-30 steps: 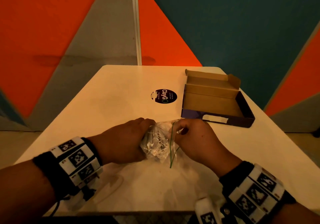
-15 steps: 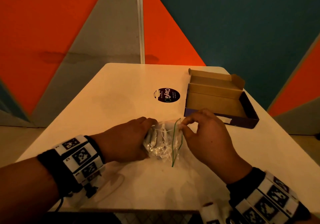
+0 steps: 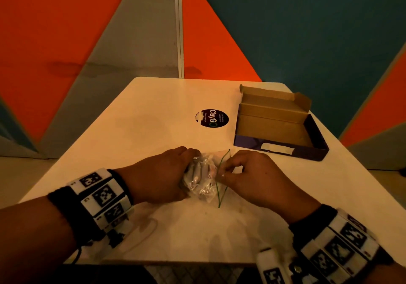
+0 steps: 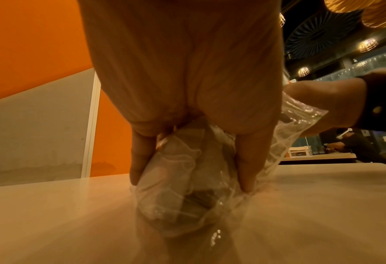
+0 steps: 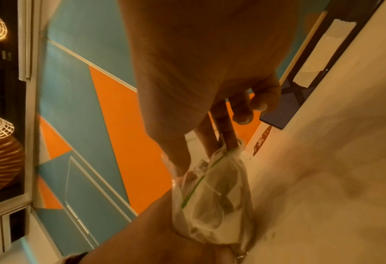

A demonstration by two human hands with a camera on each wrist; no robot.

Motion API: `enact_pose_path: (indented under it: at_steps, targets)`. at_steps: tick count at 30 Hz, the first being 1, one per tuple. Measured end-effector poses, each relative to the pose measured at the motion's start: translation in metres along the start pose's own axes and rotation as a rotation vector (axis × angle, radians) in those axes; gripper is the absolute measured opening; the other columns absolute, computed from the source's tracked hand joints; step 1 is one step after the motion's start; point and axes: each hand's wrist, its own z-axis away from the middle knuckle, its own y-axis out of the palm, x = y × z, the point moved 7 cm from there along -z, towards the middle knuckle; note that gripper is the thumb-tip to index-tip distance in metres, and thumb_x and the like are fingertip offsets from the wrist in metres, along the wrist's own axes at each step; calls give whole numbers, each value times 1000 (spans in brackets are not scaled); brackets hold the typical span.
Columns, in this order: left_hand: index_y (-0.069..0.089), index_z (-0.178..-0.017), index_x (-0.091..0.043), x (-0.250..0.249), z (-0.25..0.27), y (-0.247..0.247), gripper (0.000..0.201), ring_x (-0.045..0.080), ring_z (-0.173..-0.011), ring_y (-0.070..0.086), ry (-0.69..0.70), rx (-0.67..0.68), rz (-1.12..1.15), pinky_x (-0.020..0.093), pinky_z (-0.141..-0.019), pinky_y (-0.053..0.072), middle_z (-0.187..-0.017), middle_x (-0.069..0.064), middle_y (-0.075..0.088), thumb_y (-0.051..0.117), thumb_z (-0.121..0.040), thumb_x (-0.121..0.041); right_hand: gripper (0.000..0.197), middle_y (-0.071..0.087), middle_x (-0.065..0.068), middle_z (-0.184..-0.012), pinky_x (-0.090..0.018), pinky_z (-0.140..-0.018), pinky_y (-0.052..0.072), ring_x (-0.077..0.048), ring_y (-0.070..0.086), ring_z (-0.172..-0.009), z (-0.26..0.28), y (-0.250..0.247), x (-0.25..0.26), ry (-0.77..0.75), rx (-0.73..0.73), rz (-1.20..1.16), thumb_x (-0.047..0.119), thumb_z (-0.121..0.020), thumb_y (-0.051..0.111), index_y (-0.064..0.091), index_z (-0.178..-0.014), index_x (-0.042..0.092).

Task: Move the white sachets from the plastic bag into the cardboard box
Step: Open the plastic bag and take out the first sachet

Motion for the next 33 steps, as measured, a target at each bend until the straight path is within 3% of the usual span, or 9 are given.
enact_pose_path:
  at_steps: [5,9,14,18,21,25,29,33]
  targets:
    - [26,-147,-30,0,0,1,90,12,-121,50,-13,23,-18,34,-103,45,-138,-6,46,72,-75,-58,17,67,14,-104,-27,-84,50,-9,60,-95,-4,2,-3,38,3,90,24,-84,67,77,-97,29]
    - [28,-147,-29,0,1,-1,88,12,-120,50,-22,37,-7,32,-103,45,-137,-6,46,74,-76,-54,20,69,17,-111,-23,-76,42,-2,56,-83,-2,-7,-5,69,-37,79,38,-90,62,73,-106,32]
    - [30,-146,-28,0,1,-3,85,11,-118,50,-24,33,-7,29,-101,45,-134,-6,47,75,-77,-50,13,66,23,-95,-14,-62,43,0,59,-71,0,-16,-7,52,-134,-9,40,-89,63,72,-97,35]
    - [31,-144,-30,2,0,-2,85,9,-115,52,-34,27,-2,29,-99,46,-131,-9,49,74,-75,-56,12,64,27,-86,-14,-68,47,0,64,-74,1,-9,-8,57,-23,-120,36,-88,67,73,-98,35]
    - [30,-145,-30,4,0,0,87,10,-114,53,-37,36,-15,31,-99,47,-132,-8,49,73,-75,-59,19,68,22,-94,-18,-74,47,0,63,-81,0,-7,-7,45,20,-118,36,-93,60,74,-104,31]
    - [26,-149,-25,2,2,0,90,14,-122,50,-39,56,-45,30,-103,44,-138,-5,45,73,-77,-54,13,63,23,-88,-9,-64,40,5,60,-75,-3,-9,-8,63,-1,-107,32,-90,65,75,-97,31]
    - [26,-149,-25,1,2,0,90,14,-121,50,-25,54,-49,29,-103,44,-138,-4,46,72,-78,-55,10,58,27,-74,-9,-58,36,3,56,-67,-2,-5,-6,50,76,-45,28,-84,72,75,-91,33]
    - [28,-147,-27,3,1,2,88,12,-119,51,-29,48,-39,29,-102,44,-135,-7,47,71,-76,-59,14,68,21,-85,-13,-61,40,3,58,-69,-6,-6,-4,36,74,-37,31,-88,65,78,-94,29]
